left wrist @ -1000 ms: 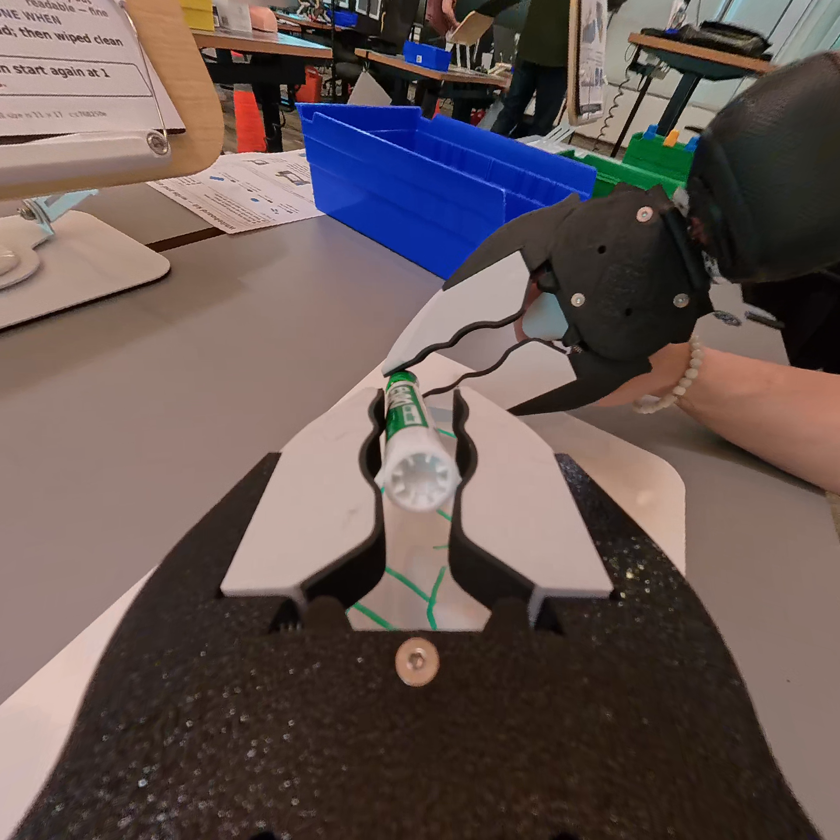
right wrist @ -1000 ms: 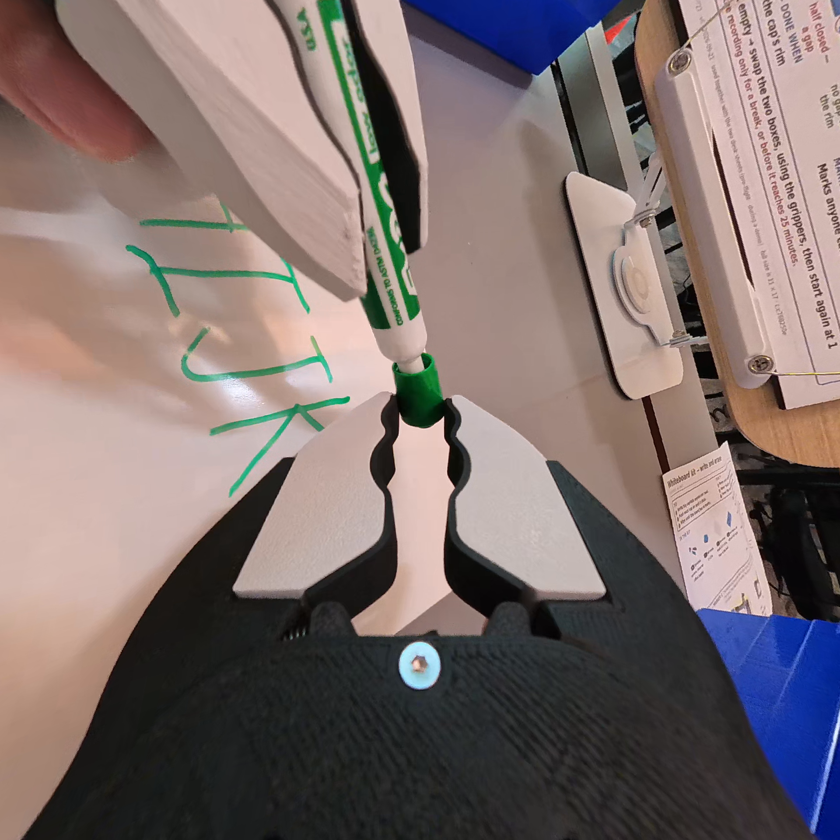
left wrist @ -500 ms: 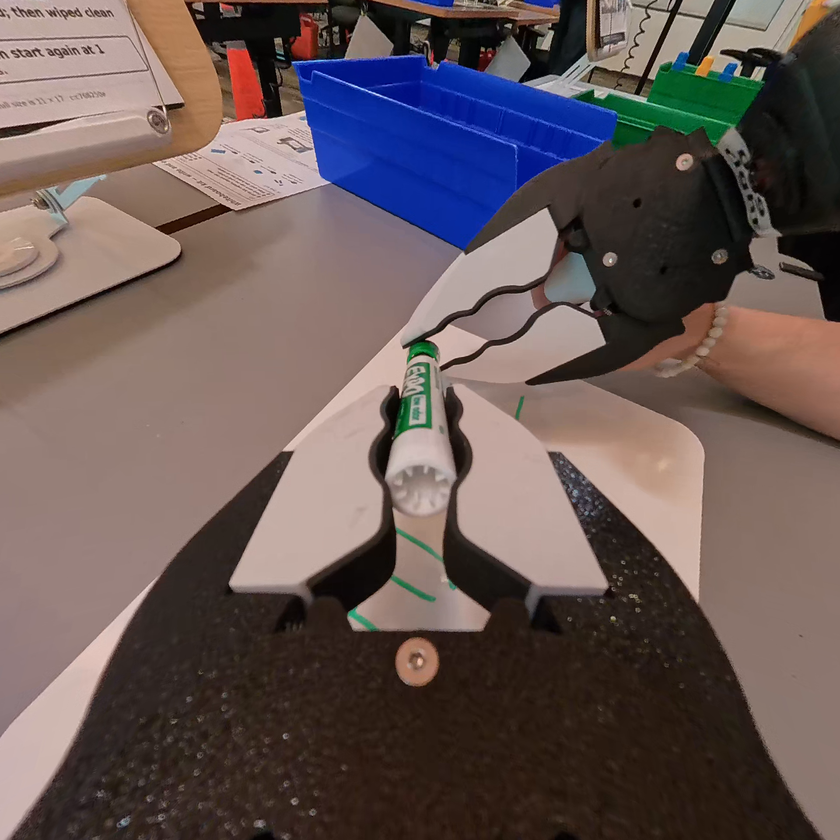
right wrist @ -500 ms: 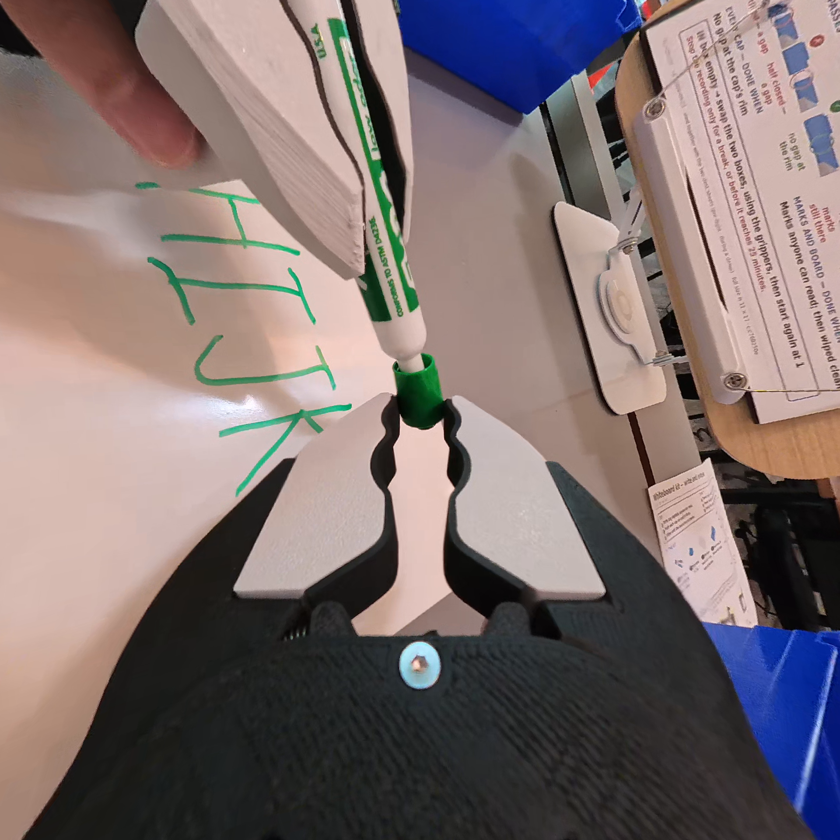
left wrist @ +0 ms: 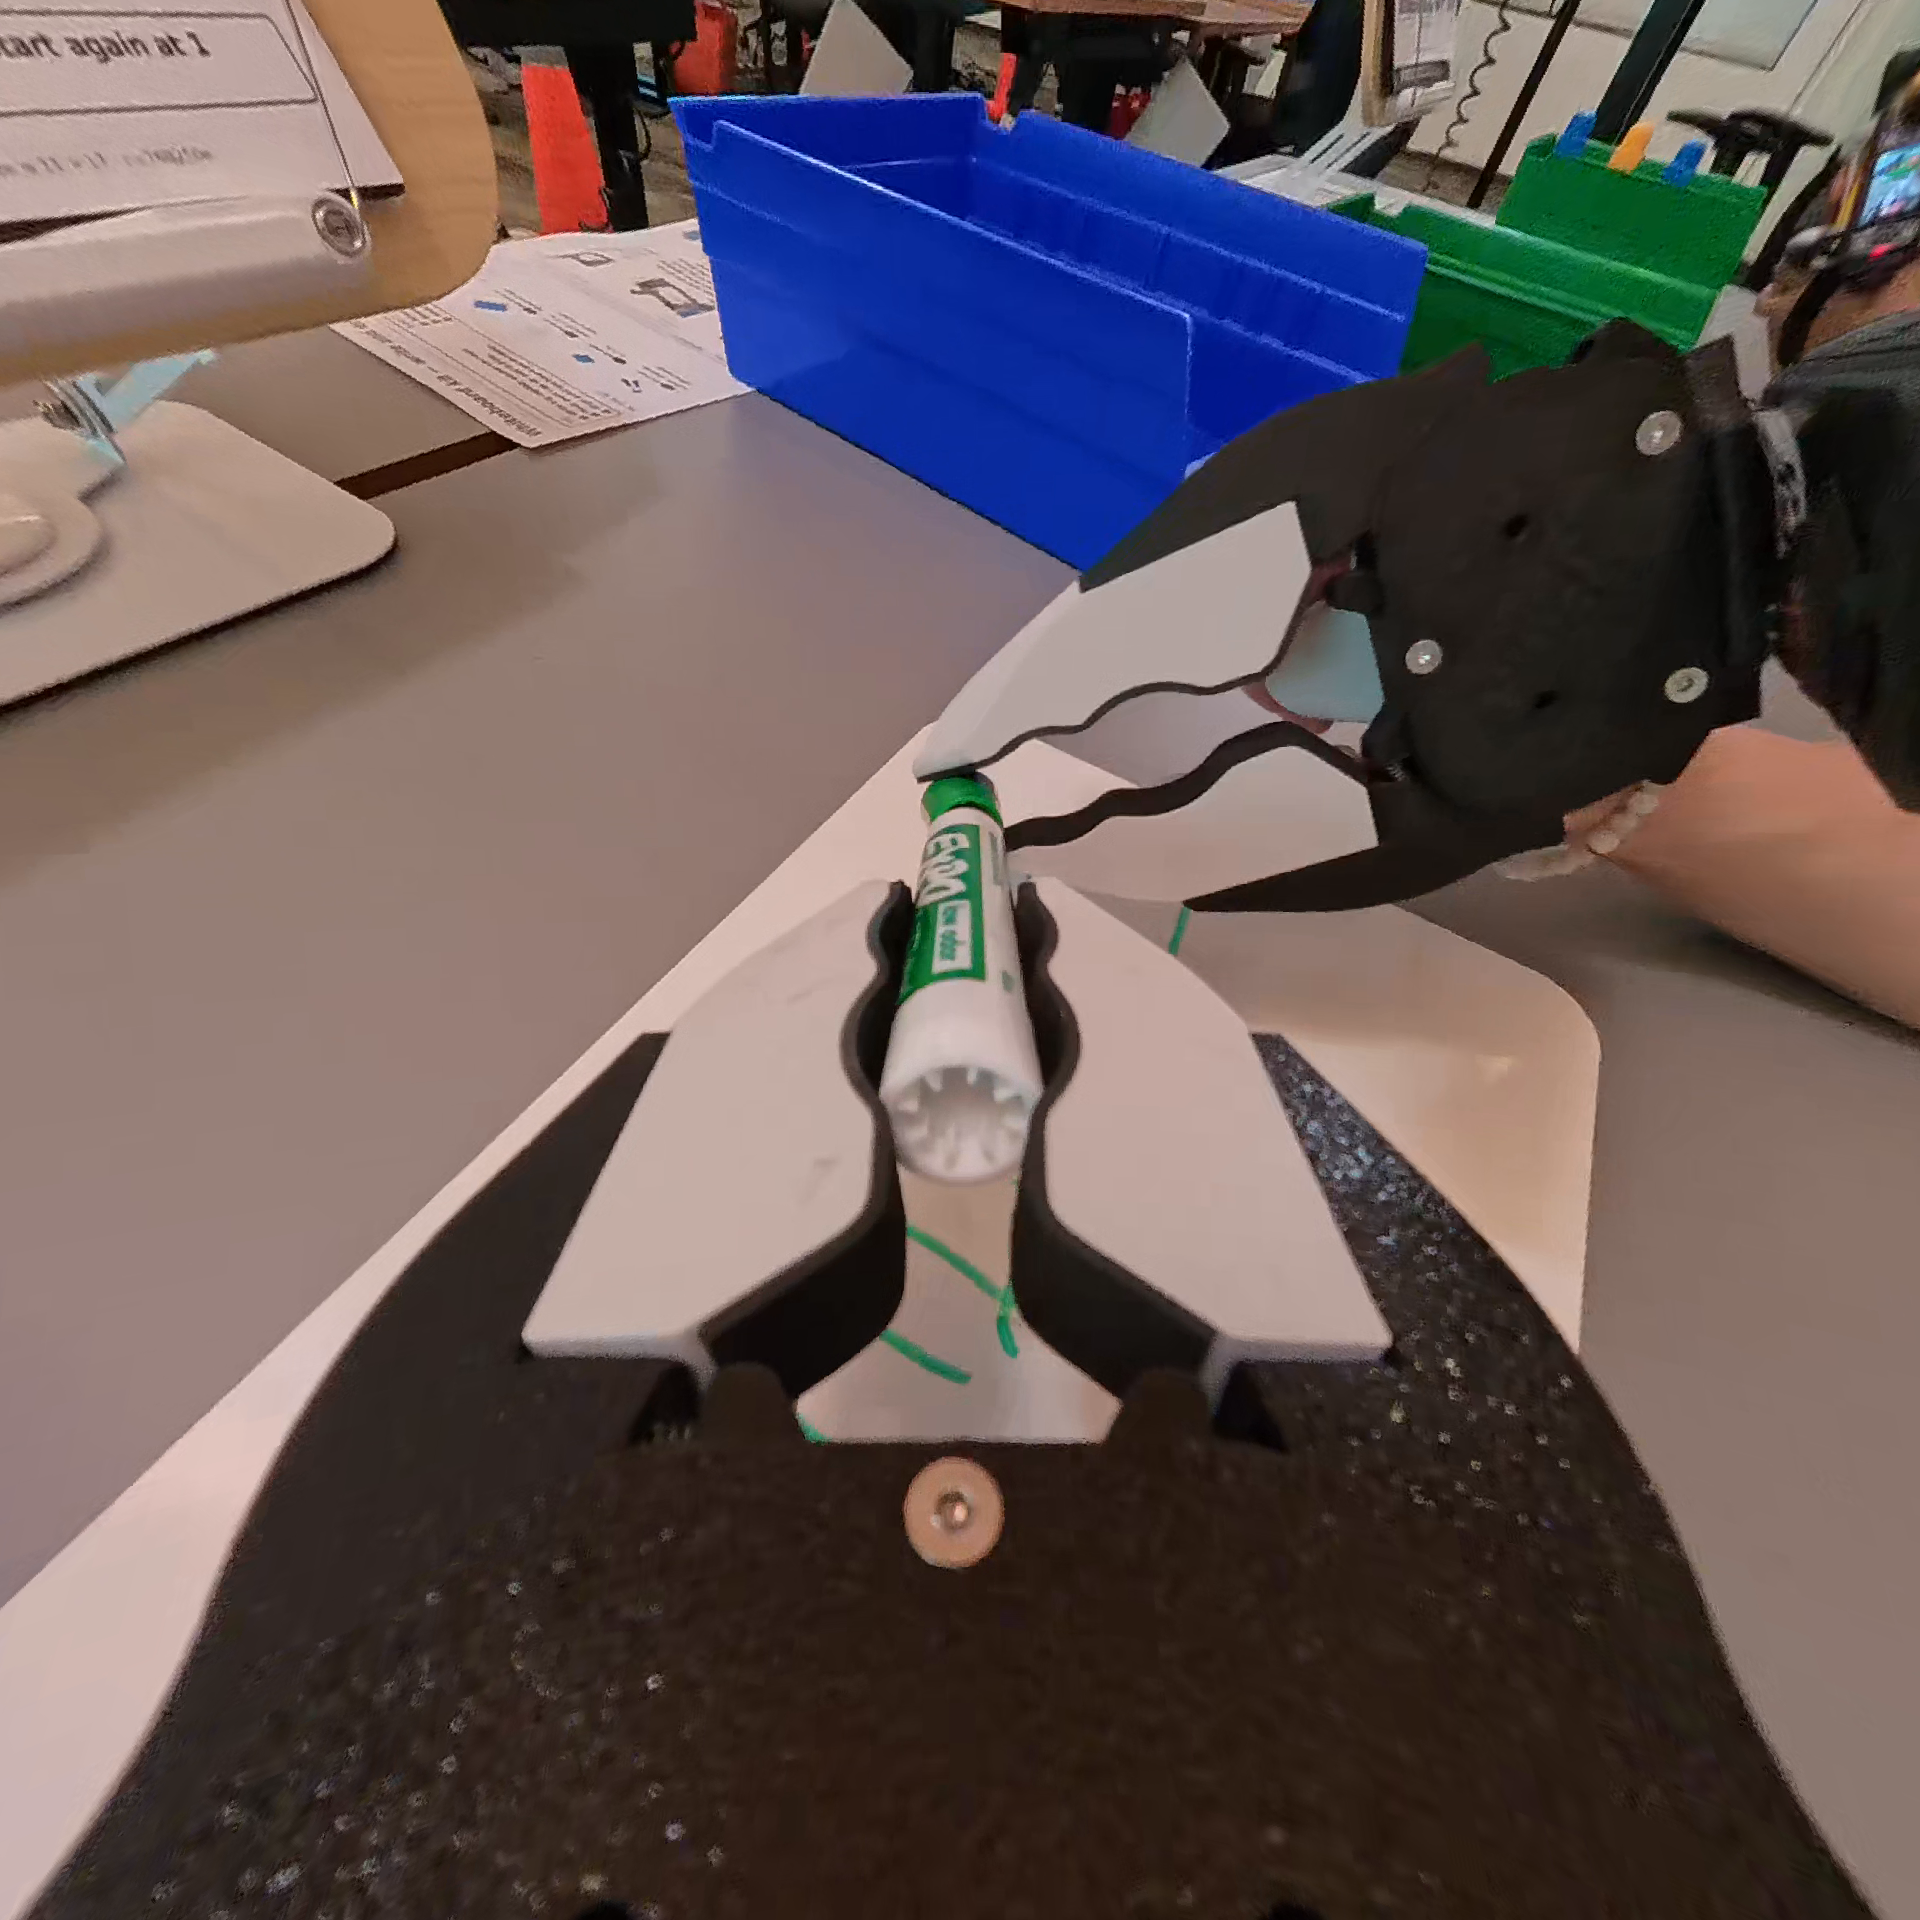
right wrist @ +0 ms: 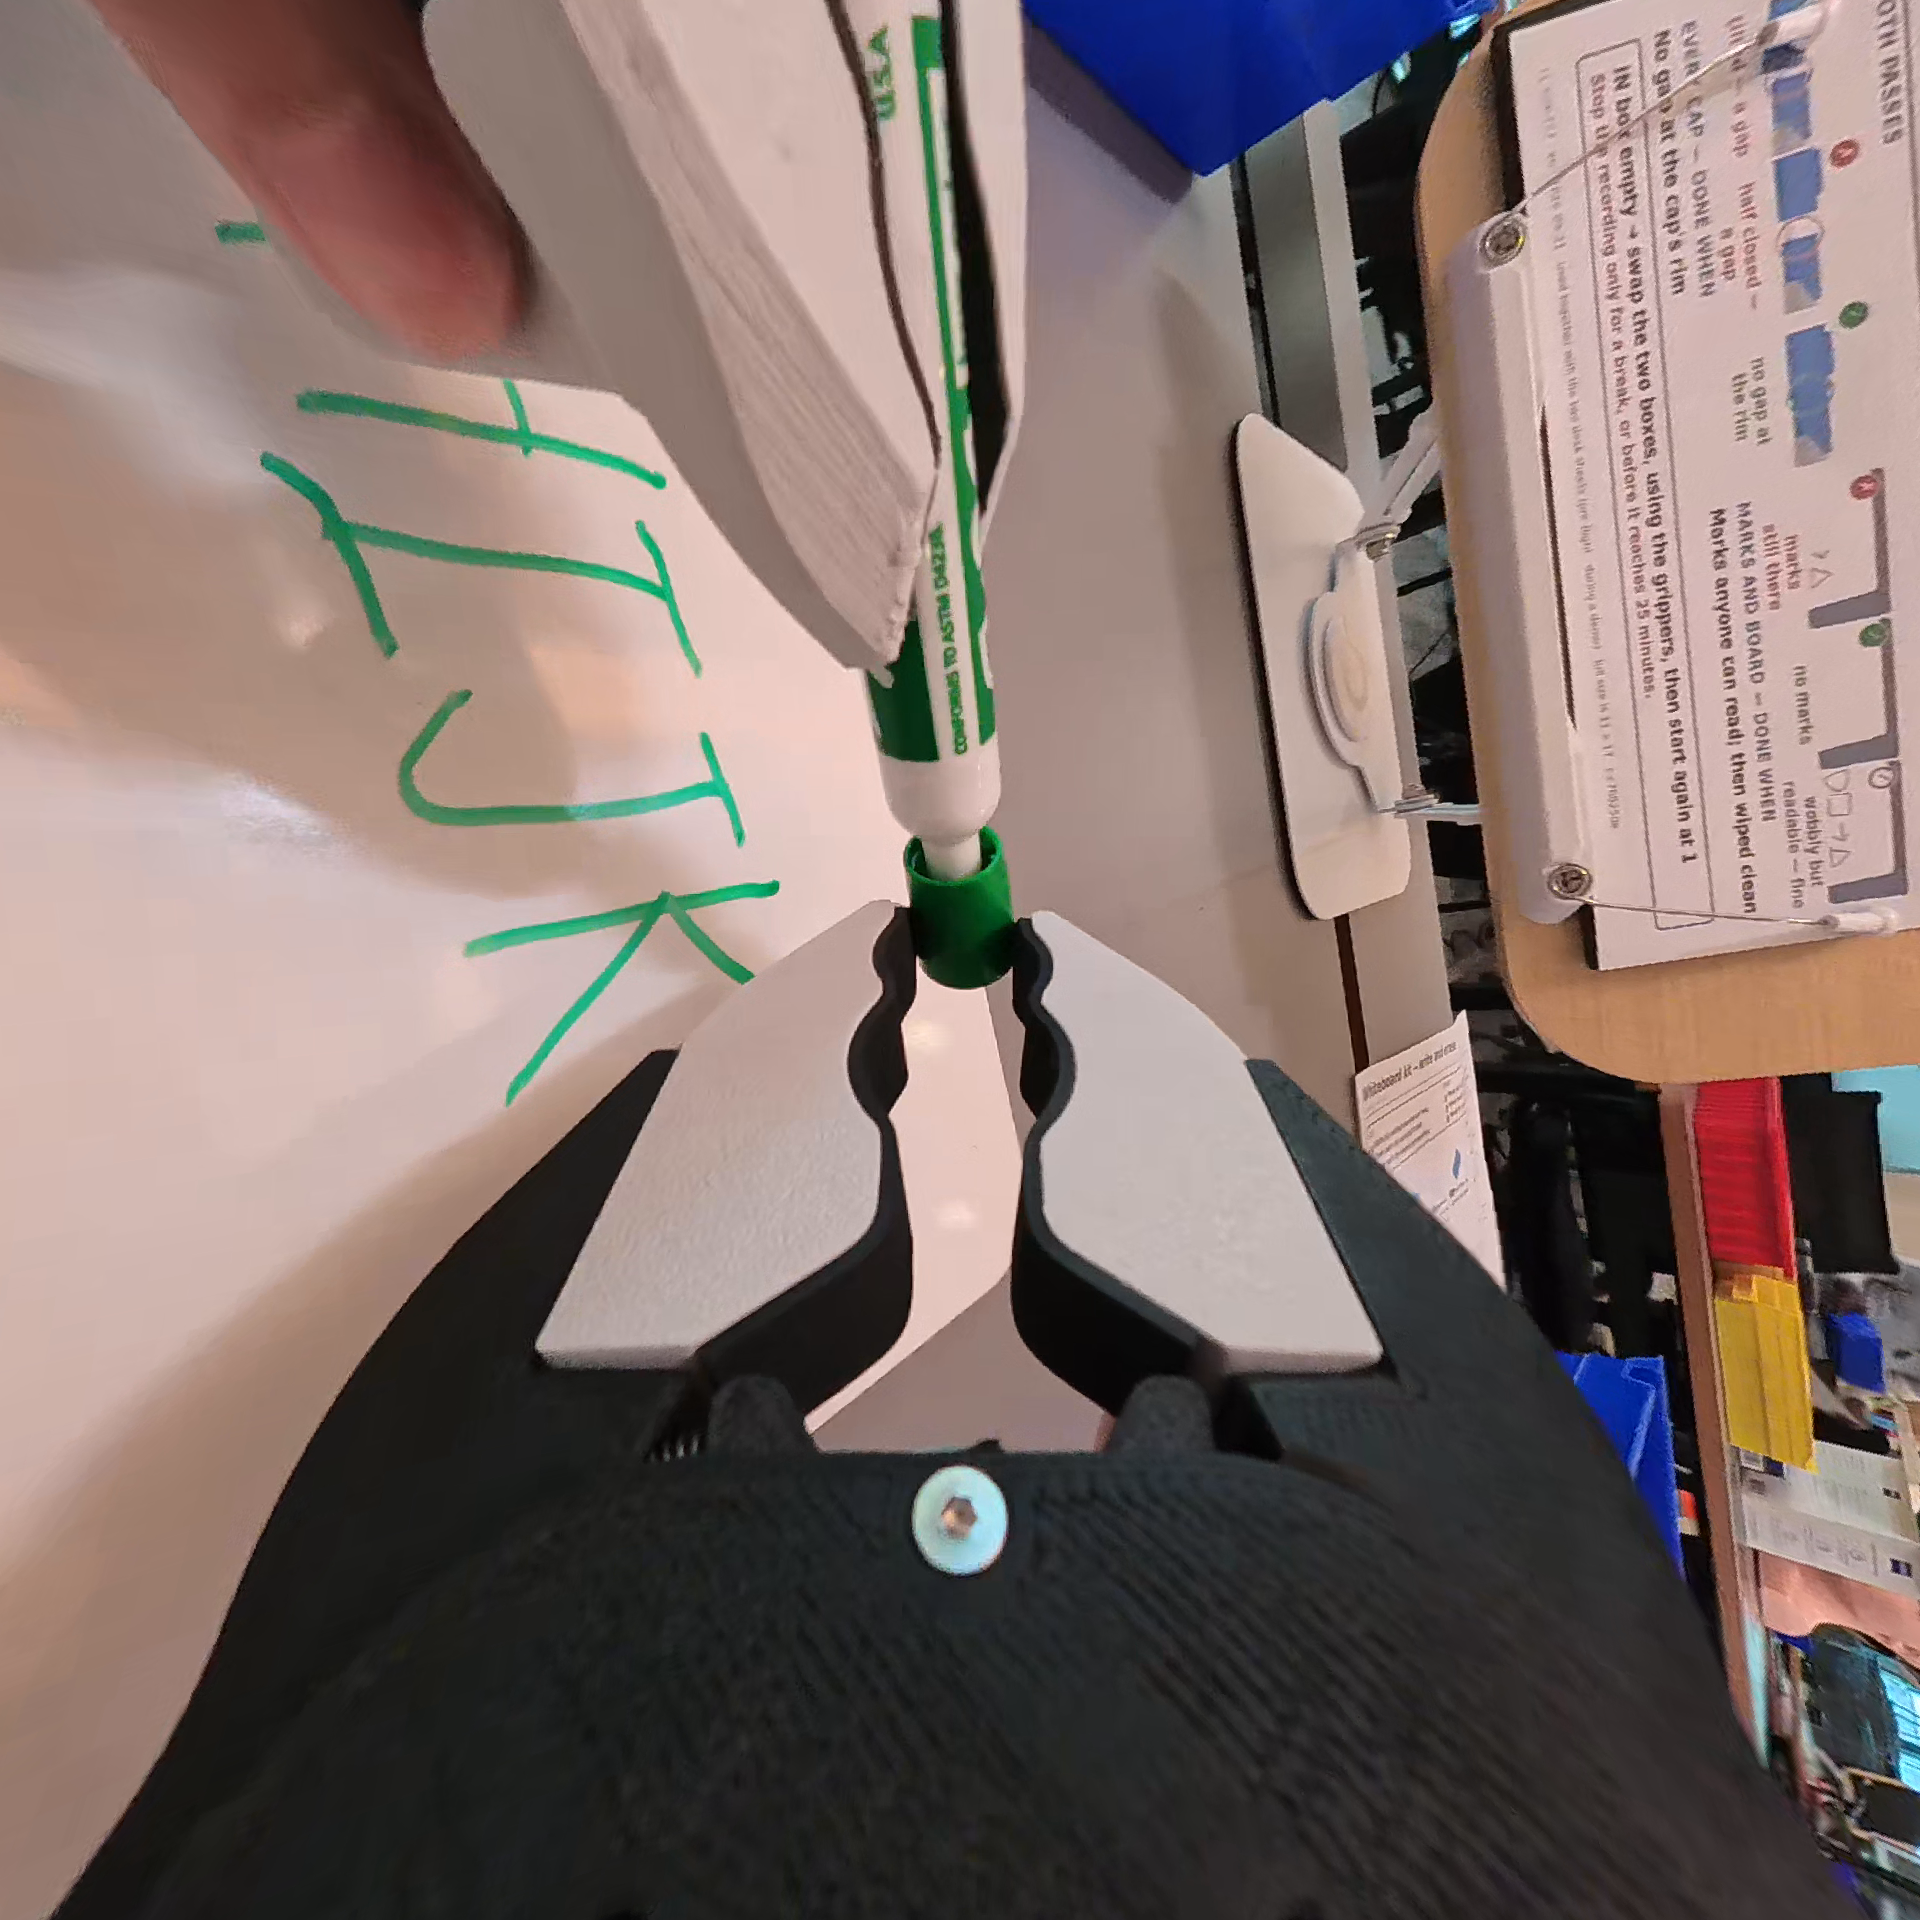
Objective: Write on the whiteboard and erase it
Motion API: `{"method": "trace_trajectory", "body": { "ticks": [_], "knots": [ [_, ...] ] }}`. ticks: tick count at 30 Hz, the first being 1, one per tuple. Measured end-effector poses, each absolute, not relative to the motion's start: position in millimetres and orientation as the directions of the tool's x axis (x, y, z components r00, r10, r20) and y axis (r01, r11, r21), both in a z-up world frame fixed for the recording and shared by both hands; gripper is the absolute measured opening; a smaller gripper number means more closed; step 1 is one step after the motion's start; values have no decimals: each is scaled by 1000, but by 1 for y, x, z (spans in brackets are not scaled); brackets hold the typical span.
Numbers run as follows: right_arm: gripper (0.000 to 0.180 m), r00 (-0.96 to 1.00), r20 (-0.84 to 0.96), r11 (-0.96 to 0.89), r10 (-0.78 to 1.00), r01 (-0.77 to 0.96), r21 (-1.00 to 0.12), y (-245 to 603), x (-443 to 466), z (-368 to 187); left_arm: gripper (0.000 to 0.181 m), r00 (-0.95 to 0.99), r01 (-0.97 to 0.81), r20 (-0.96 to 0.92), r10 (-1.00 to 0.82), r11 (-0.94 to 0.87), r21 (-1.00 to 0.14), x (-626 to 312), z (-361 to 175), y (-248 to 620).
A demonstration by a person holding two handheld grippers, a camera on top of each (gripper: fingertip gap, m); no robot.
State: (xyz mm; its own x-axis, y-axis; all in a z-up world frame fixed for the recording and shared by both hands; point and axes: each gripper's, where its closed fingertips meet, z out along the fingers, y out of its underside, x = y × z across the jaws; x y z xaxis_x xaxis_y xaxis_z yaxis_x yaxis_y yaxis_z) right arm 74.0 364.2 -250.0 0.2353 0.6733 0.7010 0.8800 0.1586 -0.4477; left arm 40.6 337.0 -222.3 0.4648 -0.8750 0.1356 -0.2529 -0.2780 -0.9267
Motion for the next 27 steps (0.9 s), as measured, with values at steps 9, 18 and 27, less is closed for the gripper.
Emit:
{"method": "trace_trajectory", "body": {
  "ticks": [9, 18, 27],
  "knots": [
    [18, 235, 698, 148, 676, 885, -441, 365, 72, -254, 20, 484, -410, -99, -870, -125, -904, 46, -225, 337],
    [21, 319, 603, 161, 732, 778, -607, 366, 67, -239, 19, 473, -211, 131, -871, -256, -943, 39, -215, 344],
    [20, 244, 590, 334, 770, 633, -698, 346, 67, -216, 20, 296, -13, 348, -890, -368, -930, 38, -194, 334]
  ]
}}
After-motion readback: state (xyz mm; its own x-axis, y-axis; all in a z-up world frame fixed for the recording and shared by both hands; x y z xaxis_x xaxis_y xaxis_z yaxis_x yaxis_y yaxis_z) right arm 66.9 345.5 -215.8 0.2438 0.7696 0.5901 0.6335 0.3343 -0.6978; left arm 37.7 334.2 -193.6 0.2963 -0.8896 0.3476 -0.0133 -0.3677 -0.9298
